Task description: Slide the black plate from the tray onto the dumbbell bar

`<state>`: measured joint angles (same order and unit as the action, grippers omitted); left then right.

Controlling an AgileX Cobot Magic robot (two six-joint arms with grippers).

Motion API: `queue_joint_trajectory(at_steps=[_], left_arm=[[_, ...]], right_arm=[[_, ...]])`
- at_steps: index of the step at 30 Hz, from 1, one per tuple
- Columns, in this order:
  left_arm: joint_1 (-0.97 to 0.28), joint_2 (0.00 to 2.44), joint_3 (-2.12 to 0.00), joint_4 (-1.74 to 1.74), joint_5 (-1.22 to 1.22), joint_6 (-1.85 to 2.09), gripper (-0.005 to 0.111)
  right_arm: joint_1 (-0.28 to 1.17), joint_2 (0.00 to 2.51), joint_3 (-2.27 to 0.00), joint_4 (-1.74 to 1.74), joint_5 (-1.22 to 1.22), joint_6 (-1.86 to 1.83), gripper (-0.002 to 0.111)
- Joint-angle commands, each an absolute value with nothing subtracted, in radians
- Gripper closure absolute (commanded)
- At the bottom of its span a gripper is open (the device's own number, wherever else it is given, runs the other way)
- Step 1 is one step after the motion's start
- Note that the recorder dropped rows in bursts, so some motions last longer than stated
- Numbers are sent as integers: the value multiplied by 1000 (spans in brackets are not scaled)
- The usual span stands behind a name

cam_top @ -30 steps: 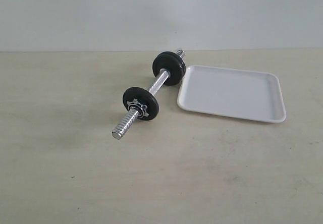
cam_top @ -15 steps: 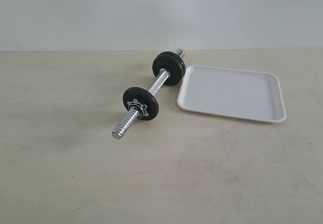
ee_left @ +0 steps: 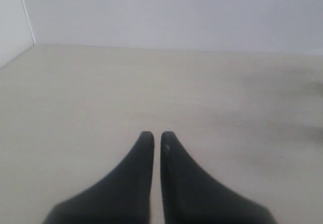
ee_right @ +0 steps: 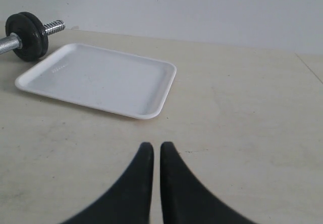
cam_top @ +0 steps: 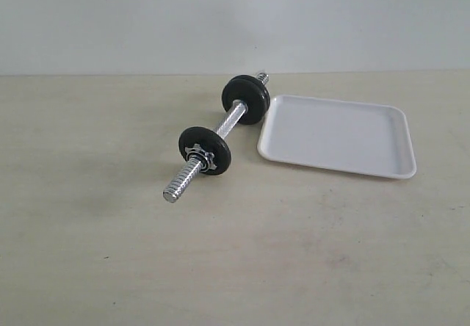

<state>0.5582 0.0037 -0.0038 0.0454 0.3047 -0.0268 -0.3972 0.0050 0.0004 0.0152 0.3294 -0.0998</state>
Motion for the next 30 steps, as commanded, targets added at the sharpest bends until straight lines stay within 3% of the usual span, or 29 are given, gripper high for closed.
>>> queue_joint_trajectory(at_steps=[1,15,22,30], left_arm=[[560,0,0,51,292,-24,103],[557,0,0,95,321,19,103],[419,0,0,97,323,17,103],[418,0,0,95,323,17,103]], right_arm=[[-397,0,0,16,323,-103,107],[-397,0,0,16,323,-103,107],[-397,0,0,16,318,-103,107],[-397,0,0,16,311,-103,107]])
